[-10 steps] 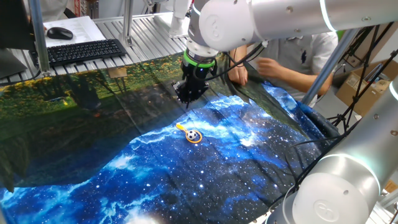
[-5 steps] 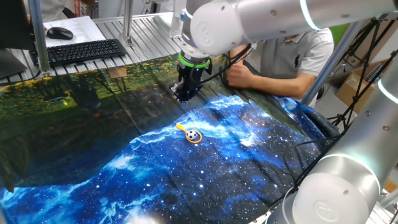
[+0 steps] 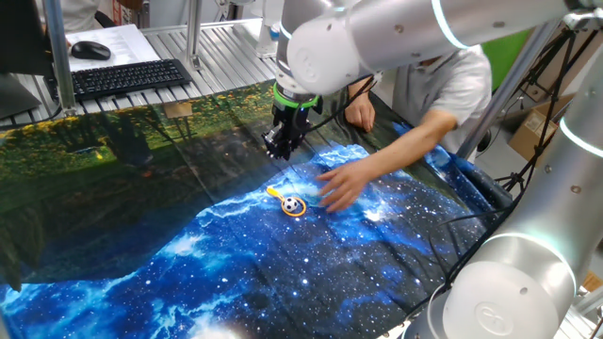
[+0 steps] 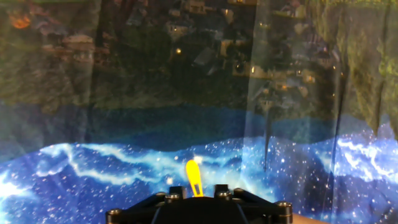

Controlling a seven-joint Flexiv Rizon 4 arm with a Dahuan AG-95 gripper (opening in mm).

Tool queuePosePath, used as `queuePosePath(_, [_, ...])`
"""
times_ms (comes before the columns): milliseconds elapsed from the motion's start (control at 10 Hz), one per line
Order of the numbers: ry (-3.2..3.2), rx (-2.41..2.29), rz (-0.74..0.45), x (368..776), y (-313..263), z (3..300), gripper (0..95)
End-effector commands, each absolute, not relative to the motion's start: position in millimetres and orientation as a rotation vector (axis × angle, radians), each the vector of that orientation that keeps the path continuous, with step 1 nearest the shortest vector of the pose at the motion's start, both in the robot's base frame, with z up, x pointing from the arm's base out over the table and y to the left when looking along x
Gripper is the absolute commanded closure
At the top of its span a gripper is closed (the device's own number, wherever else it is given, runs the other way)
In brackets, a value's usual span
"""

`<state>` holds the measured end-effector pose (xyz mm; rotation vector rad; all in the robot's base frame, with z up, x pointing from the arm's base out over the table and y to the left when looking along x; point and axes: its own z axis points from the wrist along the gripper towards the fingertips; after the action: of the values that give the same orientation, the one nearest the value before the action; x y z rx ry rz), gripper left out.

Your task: Remove the bubble ring from the ball

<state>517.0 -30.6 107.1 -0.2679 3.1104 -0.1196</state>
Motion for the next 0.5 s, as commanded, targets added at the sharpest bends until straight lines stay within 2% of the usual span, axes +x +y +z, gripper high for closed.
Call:
queuePosePath(100, [3.120,-0.292,-0.119,517,-29,105,57.0])
queuePosePath(500, [3.125,-0.306,-0.122,516,-28,85,57.0])
